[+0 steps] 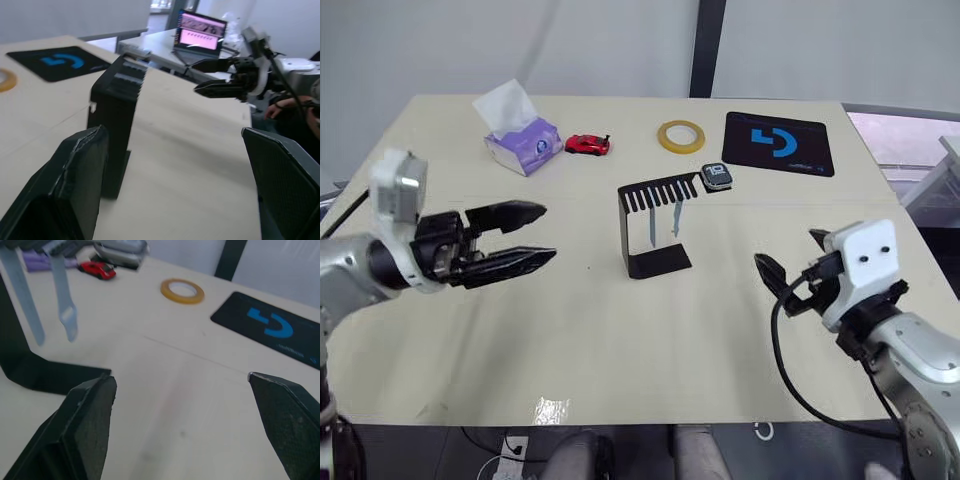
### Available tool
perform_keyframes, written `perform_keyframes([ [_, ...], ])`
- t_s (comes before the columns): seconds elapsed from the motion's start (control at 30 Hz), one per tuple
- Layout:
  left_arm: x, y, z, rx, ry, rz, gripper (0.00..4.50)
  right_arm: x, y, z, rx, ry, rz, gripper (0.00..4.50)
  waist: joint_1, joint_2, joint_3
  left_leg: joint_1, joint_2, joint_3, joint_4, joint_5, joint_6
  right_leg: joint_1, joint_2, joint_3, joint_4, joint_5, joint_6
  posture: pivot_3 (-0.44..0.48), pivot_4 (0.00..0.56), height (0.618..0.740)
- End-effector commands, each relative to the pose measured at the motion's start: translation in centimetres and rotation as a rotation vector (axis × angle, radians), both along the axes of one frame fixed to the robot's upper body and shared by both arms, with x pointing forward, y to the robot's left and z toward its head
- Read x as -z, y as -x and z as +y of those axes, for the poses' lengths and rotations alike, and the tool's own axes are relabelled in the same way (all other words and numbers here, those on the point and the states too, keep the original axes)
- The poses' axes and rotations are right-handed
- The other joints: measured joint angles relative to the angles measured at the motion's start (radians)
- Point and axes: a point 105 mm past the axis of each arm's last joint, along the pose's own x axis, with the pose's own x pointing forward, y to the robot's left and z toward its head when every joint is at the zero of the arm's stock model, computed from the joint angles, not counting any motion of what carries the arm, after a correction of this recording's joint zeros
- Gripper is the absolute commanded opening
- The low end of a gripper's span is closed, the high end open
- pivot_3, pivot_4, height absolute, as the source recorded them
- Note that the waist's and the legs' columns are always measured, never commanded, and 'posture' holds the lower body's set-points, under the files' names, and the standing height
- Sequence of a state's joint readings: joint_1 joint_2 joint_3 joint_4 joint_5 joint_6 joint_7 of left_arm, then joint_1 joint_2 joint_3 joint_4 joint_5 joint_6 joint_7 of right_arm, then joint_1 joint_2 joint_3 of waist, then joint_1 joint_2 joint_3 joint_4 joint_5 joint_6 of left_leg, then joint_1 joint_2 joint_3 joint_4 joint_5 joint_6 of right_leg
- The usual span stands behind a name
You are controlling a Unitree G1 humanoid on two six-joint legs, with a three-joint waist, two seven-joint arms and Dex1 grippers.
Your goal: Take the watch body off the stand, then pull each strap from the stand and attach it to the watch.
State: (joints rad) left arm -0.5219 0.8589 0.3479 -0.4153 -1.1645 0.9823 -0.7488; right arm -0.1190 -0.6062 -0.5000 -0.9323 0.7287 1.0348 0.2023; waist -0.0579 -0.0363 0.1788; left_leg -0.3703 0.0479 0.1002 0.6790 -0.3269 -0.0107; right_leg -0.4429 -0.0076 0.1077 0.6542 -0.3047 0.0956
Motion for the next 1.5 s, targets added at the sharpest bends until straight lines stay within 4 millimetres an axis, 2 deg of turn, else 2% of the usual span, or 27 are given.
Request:
perform_keyframes([
  [0.03,-1.3,0.1,-1.3,0.088,-0.016,-0.054,4.50,-2.1,0.4,1.9,-0.023,-0.010,-0.071,4.48,0.000,0.000,0.000,0.000,0.000,0.000,0.000,0.000,0.000,0.000,0.000,0.000,0.000,0.000,0.000,0.000,0.150,0.738],
  [0.23,-2.4,-1.3,-2.6,0.092,0.008,-0.116,4.50,-3.8,-0.6,2.5,0.004,-0.069,-0.103,4.48,0.001,0.000,0.000,-0.001,0.000,-0.001,0.000,0.001,-0.001,0.000,0.000,0.002,-0.001,0.000,0.000,0.000,0.150,0.738],
  [0.47,-2.2,-2.1,-3.7,0.085,0.020,-0.169,4.50,-4.1,-2.0,4.4,-0.003,-0.118,-0.094,4.48,-0.002,0.000,0.000,-0.002,0.001,-0.001,0.000,0.001,-0.002,-0.001,-0.001,0.004,-0.001,-0.001,-0.001,0.000,0.150,0.738],
  [0.67,-2.5,-2.3,-4.1,0.077,0.034,-0.191,4.50,-4.2,-3.1,5.3,0.019,-0.156,-0.082,4.48,-0.002,0.000,0.000,-0.002,0.002,-0.002,0.000,0.001,-0.002,-0.001,-0.002,0.004,-0.001,-0.001,-0.001,0.000,0.150,0.738],
  [0.93,-2.7,-2.2,-4.3,0.072,0.028,-0.206,4.50,-4.2,-4.5,5.3,0.090,-0.197,-0.057,4.48,-0.003,0.000,0.000,-0.003,0.004,-0.002,0.000,0.001,-0.002,-0.002,-0.002,0.004,-0.001,-0.001,-0.001,0.000,0.150,0.738],
  [1.5,-2.9,-2.1,-4.3,0.042,0.016,-0.213,4.50,-4.1,-5.8,6.2,0.079,-0.201,-0.034,4.48,-0.005,0.000,0.000,-0.003,0.004,-0.002,0.000,0.001,-0.002,-0.002,-0.002,0.004,-0.001,-0.001,-0.001,0.000,0.150,0.738],
])
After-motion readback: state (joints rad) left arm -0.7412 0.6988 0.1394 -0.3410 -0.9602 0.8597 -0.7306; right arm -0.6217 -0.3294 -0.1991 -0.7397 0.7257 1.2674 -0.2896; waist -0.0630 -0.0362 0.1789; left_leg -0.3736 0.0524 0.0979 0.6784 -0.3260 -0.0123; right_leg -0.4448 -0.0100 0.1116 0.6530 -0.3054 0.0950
